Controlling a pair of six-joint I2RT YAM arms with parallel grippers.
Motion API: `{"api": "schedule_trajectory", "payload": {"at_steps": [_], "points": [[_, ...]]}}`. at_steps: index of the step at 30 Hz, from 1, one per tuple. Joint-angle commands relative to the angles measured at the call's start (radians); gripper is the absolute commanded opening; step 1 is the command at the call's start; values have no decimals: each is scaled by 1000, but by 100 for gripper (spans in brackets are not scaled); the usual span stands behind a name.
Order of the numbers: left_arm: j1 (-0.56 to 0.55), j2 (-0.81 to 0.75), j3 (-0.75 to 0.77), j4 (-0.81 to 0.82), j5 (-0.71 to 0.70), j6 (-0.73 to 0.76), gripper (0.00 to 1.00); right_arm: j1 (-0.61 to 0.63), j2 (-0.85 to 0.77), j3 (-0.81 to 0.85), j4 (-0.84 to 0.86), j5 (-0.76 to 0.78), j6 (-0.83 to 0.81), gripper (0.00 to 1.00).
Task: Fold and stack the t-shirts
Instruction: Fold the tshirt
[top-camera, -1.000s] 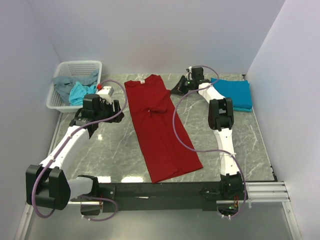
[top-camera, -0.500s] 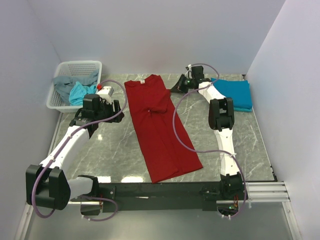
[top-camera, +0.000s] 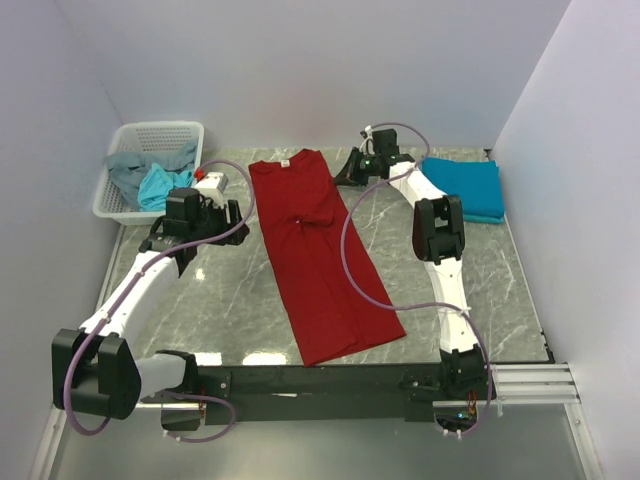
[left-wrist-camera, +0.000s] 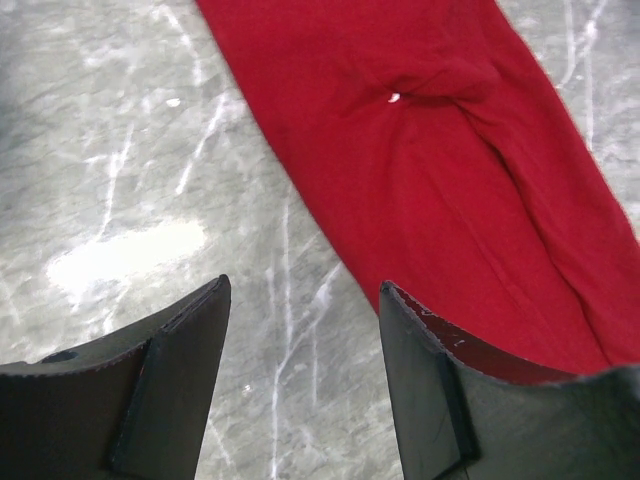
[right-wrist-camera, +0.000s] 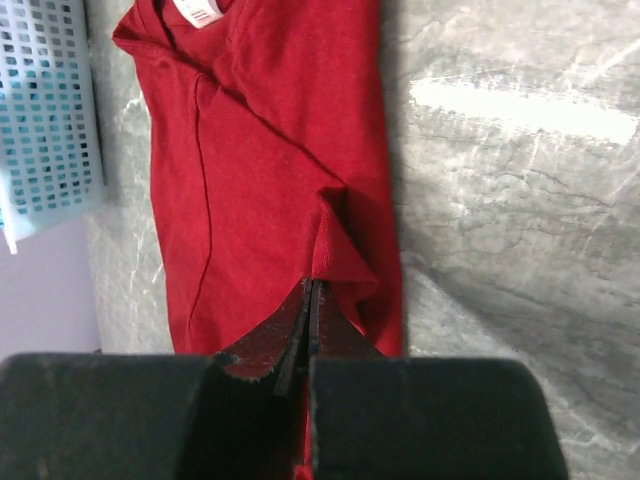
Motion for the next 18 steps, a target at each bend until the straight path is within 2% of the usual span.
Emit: {"api": "schedule_trajectory", "payload": {"at_steps": [1,3,9,13,14,18], "points": [[-6,26,44,58,87,-5,66,5,-108,-15,0,27,-41,0],[-21,92,85,75,168,-51,64,5,-120,-32,7,36,-48,0],[-124,342,283,118,241,-108,57,8,-136,-38,6,31,-55,0],[-173,561,466,130,256,-159,45,10,-151,-58,14,31,-56,0],[-182,653,547,118,255,-171,39,10,-156,-64,17,33,-56,0],[-219,849,720,95,259,-205,31,8,-160,-73,21,30,-61,0]]}}
